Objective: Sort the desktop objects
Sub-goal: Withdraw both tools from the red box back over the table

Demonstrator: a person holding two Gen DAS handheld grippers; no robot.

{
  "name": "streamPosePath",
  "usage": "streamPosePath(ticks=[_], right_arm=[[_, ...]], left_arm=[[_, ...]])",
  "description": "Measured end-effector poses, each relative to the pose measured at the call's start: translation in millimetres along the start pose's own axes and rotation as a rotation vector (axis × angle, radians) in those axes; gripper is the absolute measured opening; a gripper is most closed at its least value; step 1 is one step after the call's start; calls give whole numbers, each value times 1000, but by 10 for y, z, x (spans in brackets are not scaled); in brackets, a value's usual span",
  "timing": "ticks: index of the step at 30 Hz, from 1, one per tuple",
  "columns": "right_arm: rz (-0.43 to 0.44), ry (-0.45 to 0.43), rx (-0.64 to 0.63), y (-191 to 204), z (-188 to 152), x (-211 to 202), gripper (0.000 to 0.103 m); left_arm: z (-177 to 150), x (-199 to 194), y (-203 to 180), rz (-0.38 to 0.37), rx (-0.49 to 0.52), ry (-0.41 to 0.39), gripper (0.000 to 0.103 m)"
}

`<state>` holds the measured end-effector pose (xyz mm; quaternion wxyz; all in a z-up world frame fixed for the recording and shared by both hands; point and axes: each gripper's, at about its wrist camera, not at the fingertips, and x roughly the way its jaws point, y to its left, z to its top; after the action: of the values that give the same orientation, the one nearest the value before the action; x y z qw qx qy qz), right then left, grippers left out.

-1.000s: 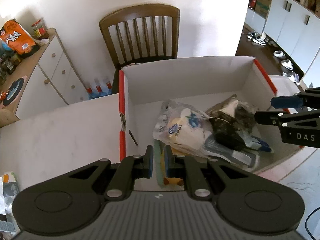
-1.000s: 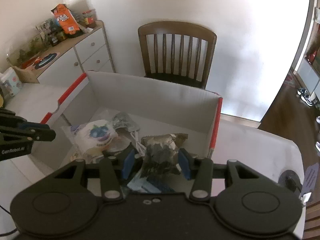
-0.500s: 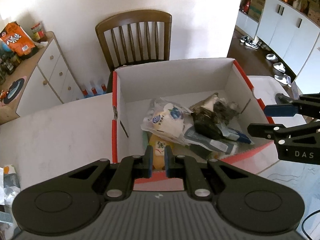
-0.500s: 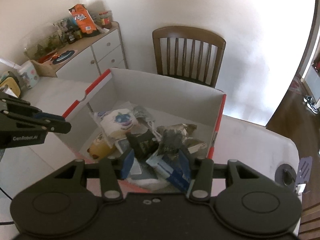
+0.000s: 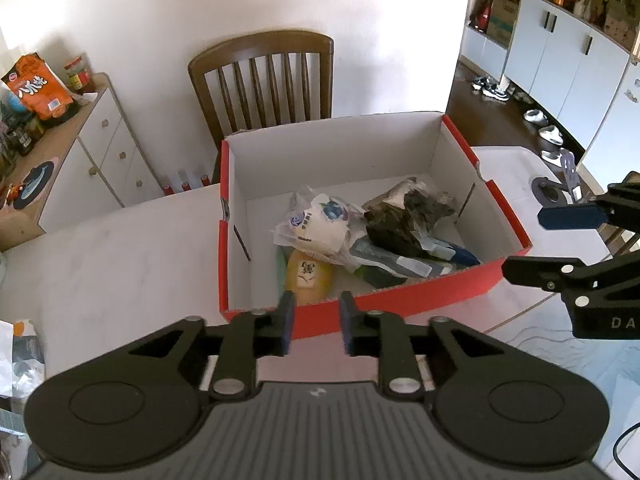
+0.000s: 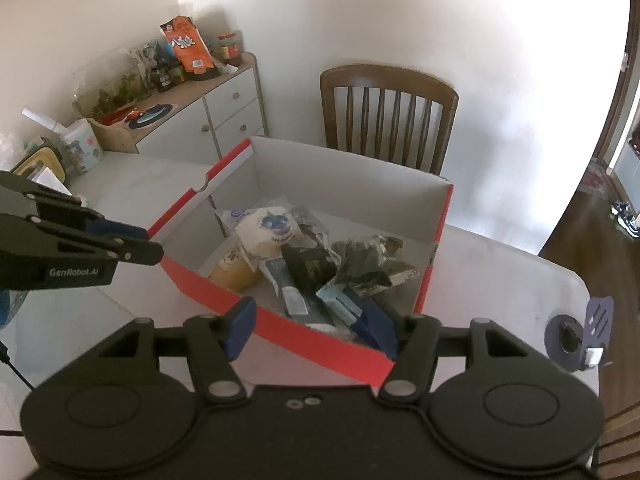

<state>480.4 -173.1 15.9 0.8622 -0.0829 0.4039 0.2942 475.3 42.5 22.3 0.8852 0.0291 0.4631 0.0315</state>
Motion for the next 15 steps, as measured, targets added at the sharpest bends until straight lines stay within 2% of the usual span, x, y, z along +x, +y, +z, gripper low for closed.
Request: streamPosePath(ticks=[2, 3, 6, 10, 15], right_arm=[[-26, -17, -11, 27, -44, -50, 64], [-36, -23, -19, 45, -63, -74, 64], [-35, -31, -25, 82, -110, -137, 65], [-30, -51, -18, 109, -160, -223, 66], [-25, -68, -13, 142, -227, -308, 67]], left_arm=[[-32, -26, -4, -9, -3, -2, 53], [-51, -42, -13, -13, -1, -6, 71], [-102, -89, -57, -15, 15, -17, 73], [-178, -145, -115, -27, 21, -24, 87], [-287, -194, -171, -29, 14, -31, 94]])
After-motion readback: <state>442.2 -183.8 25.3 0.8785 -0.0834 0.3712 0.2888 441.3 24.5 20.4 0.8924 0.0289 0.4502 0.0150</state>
